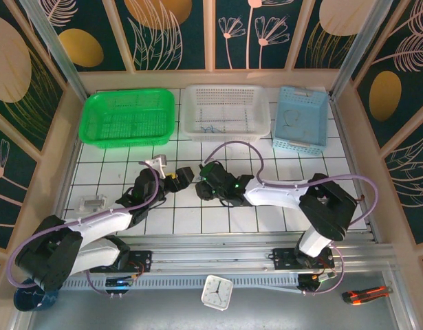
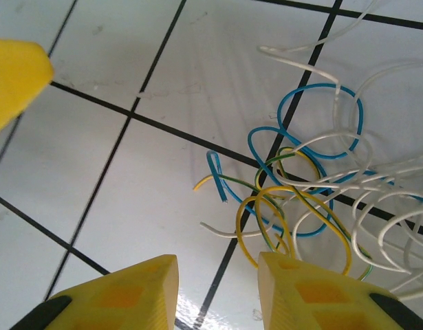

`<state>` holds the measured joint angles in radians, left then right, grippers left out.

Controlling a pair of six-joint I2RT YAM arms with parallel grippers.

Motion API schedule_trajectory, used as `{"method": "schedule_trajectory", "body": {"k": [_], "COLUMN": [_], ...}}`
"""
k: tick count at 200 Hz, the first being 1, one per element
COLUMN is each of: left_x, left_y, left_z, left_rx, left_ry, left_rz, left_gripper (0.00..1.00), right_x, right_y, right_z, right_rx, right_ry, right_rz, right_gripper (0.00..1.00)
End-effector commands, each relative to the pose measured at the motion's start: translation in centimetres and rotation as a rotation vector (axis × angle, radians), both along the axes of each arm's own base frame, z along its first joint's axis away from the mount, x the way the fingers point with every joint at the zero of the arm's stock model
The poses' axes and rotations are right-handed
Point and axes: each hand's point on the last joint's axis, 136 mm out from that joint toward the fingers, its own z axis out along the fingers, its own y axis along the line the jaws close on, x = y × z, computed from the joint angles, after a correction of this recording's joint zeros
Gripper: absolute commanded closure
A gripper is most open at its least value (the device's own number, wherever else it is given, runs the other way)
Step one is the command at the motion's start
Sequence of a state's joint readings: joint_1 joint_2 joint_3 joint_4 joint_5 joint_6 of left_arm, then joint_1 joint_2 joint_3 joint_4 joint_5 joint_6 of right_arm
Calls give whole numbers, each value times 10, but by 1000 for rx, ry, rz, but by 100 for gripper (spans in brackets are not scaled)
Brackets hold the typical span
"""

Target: Untangle the cables

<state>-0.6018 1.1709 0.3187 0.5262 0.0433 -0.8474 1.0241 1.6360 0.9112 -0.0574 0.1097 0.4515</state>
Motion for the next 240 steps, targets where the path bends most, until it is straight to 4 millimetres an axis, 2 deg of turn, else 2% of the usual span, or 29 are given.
{"method": "schedule_trajectory", "body": {"k": [1, 94, 129, 145, 159, 199, 240], "left_x": [0, 3, 5, 6, 6, 7, 8], "left_y": [2, 4, 3, 3, 2, 1, -3], "left_z": [4, 9, 9, 10, 10, 13, 19], "left_rx": [-24, -33, -40, -42, -42, -51, -67], "left_ry": [-4, -19, -20, -22, -22, -28, -36], "left_rz": [8, 16, 16, 17, 17, 14, -3], "left_gripper": [1, 1, 1, 1, 1, 1, 1], "right_x": [4, 10, 13, 15, 17, 21, 32], "right_y": [-1, -15, -17, -18, -17, -9, -9], "right_z": [-6, -32, -37, -35, -29, 14, 71], "right_rx": [-100, -227, -250, -255, -246, -148, 90], "right_ry": [-36, -54, -65, -76, -90, -122, -106], "right_rz": [55, 46, 37, 27, 26, 45, 54], "right_gripper": [66, 67, 78, 89, 100, 100, 100]}}
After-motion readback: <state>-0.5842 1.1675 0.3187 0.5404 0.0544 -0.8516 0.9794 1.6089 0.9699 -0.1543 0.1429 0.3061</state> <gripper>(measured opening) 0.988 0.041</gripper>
